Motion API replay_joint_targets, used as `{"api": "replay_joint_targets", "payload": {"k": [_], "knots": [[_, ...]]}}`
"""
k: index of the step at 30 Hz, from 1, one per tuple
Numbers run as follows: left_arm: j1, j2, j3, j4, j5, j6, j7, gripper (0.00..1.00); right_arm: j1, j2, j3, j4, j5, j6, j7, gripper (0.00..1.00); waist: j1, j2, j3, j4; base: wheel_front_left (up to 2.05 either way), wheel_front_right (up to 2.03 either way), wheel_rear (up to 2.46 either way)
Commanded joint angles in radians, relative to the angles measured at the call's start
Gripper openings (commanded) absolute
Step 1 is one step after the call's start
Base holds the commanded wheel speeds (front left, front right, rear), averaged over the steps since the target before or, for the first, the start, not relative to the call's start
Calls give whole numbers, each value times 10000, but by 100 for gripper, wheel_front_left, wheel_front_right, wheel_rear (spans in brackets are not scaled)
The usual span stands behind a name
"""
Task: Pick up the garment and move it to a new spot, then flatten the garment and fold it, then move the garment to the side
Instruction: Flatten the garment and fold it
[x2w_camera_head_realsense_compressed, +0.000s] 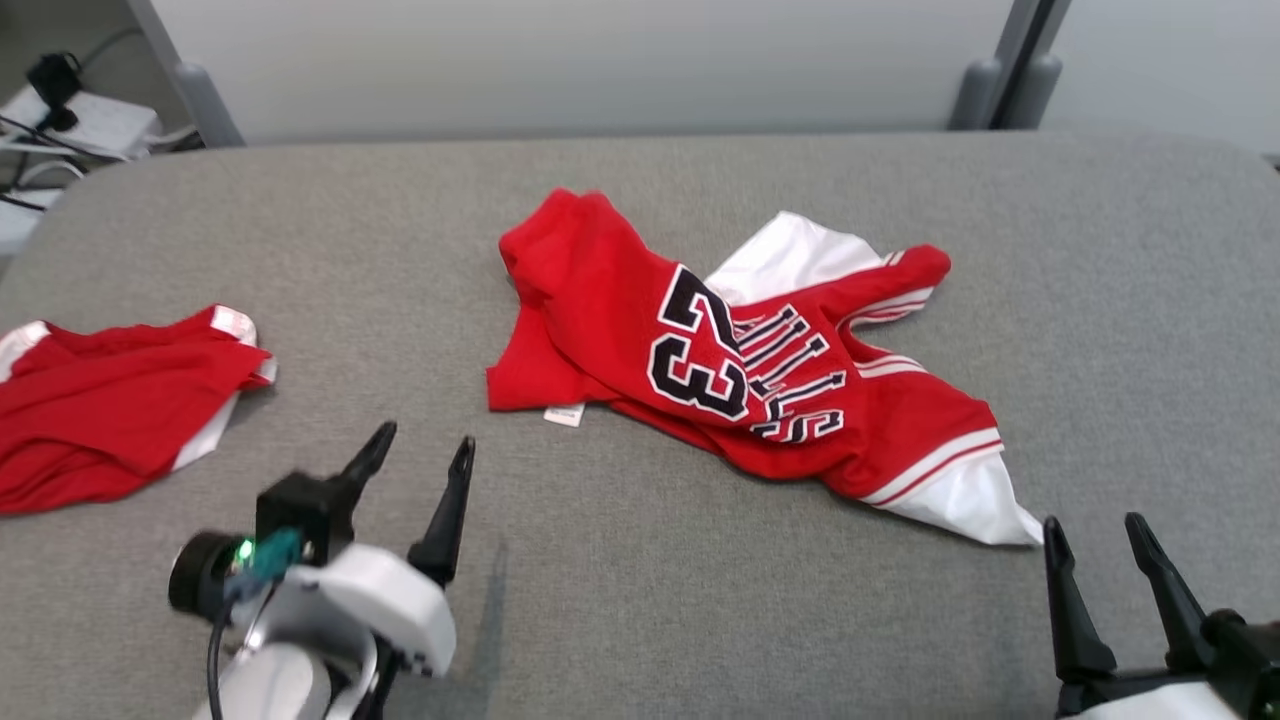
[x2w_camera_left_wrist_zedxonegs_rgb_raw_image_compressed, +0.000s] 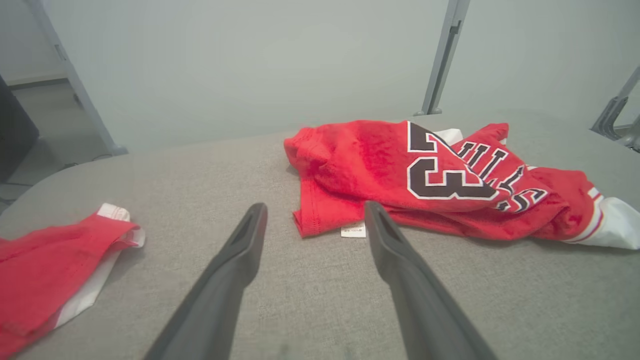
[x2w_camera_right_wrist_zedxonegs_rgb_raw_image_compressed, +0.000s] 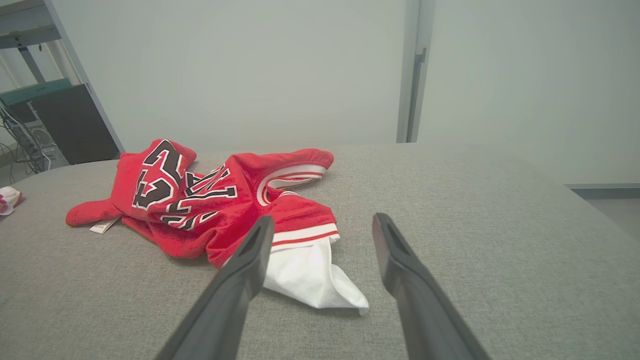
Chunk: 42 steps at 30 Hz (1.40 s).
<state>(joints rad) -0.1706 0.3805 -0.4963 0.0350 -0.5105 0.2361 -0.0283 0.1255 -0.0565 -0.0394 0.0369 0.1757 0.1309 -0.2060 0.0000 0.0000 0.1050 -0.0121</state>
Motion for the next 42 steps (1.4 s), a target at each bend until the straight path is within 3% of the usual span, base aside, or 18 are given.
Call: {"api": "replay_joint_targets", "payload": {"k": [1,6,12,18,27,29,30,32,37,42], "knots": [[-891,144,323,152,-122,-209,74,100,-439,-106,296,-352,-10,-2,-115,100,0,0,528,-332,0,0,0],[-2514,-449,156,2315,-554,-1155,150,100,-926,-41,333,-363,43,-2,-253,100,0,0,1460,-1084,0,0,0],[-3649,-730,274,4436,-896,-1729,84,100,-1282,18,488,-117,171,-2,-408,100,0,0,2089,-1674,0,0,0],[-4269,-785,442,5856,-901,-1769,-400,100,-1472,44,469,78,231,-2,-505,100,0,0,2261,-1819,0,0,0],[-4536,-943,407,6873,-904,-1767,-750,100,-1578,57,529,239,268,-2,-545,100,0,0,2132,-1652,0,0,0],[-4590,-995,302,6940,-869,-1909,-825,42,-1576,58,522,257,276,-2,-549,100,0,0,2090,-1612,0,0,0],[-4607,-1025,248,6967,-856,-1972,-840,5,-1575,58,514,261,283,-2,-550,100,0,0,2070,-1599,0,0,0],[-4625,-1054,202,6976,-842,-2023,-876,0,-1568,59,504,265,299,-2,-551,100,0,0,2048,-1583,0,0,0],[-4652,-1106,18,6845,-682,-2088,-1204,0,-1500,60,405,275,424,-2,-554,100,0,0,1908,-1521,0,0,0],[-4076,-1029,80,5963,-730,-1772,-1428,0,-1244,61,202,327,639,-2,-556,100,0,0,1536,-1333,0,0,0]]}}
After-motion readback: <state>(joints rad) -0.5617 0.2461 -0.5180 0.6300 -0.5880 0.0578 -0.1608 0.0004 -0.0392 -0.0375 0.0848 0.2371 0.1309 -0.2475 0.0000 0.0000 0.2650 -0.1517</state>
